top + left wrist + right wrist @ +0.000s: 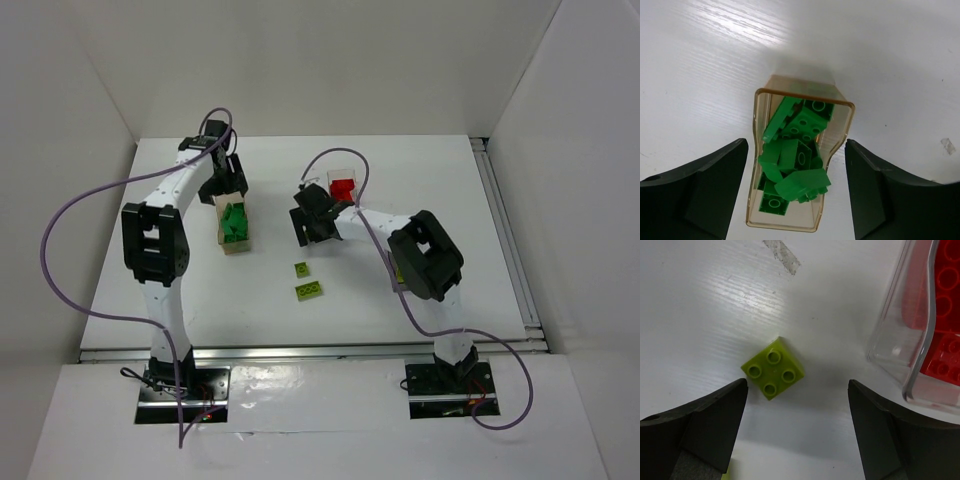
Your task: Sort the legos into containers by color
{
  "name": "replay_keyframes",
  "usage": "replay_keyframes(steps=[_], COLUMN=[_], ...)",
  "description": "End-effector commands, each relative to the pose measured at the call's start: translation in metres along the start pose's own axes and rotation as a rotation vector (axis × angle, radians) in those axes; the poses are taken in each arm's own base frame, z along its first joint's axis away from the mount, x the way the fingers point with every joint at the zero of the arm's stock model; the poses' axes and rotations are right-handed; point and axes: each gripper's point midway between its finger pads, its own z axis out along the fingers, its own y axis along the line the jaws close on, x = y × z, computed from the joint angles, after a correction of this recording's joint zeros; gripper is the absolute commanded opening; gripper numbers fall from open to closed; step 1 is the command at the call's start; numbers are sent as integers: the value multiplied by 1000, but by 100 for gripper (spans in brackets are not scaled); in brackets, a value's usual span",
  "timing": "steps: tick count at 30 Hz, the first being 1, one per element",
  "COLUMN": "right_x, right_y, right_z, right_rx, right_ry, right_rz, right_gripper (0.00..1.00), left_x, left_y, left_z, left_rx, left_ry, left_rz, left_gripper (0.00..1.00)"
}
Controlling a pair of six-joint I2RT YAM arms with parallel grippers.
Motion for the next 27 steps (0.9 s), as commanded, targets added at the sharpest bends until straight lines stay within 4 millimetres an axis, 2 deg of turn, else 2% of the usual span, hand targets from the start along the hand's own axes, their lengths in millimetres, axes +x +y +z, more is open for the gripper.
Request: replay_keyframes(steps=[1, 4, 6, 10, 11, 13, 15, 16, 17, 18, 19, 20, 21, 22, 23, 24, 25, 26, 27], right_x=[-29, -28, -29, -30, -25, -30, -43, -45, -40, -52, -53, -36, -52, -49, -27, -35, -25, -8, -10], right_y=[5, 12, 15, 18, 17, 24, 23, 24, 17, 19, 13, -4, -18, -32, -47, -67, -80, -93, -113], right_z=[7, 11, 15, 20, 21, 16, -1, -10, -14, -40, -51, -55, -85, -96, -97, -119, -125, -127, -142], right_rx=[-30, -70, -82, -96, -93, -106, -96, -75, -60, -70, -57, 3, 9, 42, 62, 70, 100, 124, 156], right_ry=[-73, -78, -86, -105, -95, -114, -160, -179, -180, -227, -243, -231, -301, -319, -289, -330, -312, -284, -307], right_rz=[16, 19, 21, 17, 14, 11, 15, 22, 22, 54, 76, 92, 163, 197, 214, 282, 299, 312, 355], right_gripper=[85, 83, 81, 64, 52, 40, 30, 30, 30, 30, 30, 30, 30, 30, 30, 30, 30, 31, 31], left_x=[-1, -5, -11, -13, -13, -16, -13, -11, -11, -9, -3, 5, 12, 22, 34, 38, 46, 63, 75], left_y=[-4, -4, -3, -4, -6, -7, -12, -11, -14, -20, -24, -33, -37, -38, -49, -51, -55, -63, -67], left_z=[-15, -28, -47, -77, -82, -93, -100, -102, -111, -117, -119, -128, -132, -130, -131, -135, -133, -135, -131], left_rx=[11, 23, 43, 81, 97, 118, 138, 138, 153, 165, 182, 202, 208, 199, 212, 214, 215, 234, 231], left_ry=[-13, -36, -73, -117, -120, -140, -141, -140, -157, -163, -154, -159, -152, -141, -127, -132, -119, -93, -71], left_rz=[23, 9, -9, -11, -12, -16, -26, -25, -20, -9, 2, 36, 53, 70, 105, 117, 123, 150, 175], left_gripper=[87, 87, 87, 85, 85, 85, 85, 85, 85, 85, 85, 85, 85, 85, 85, 85, 85, 85, 85])
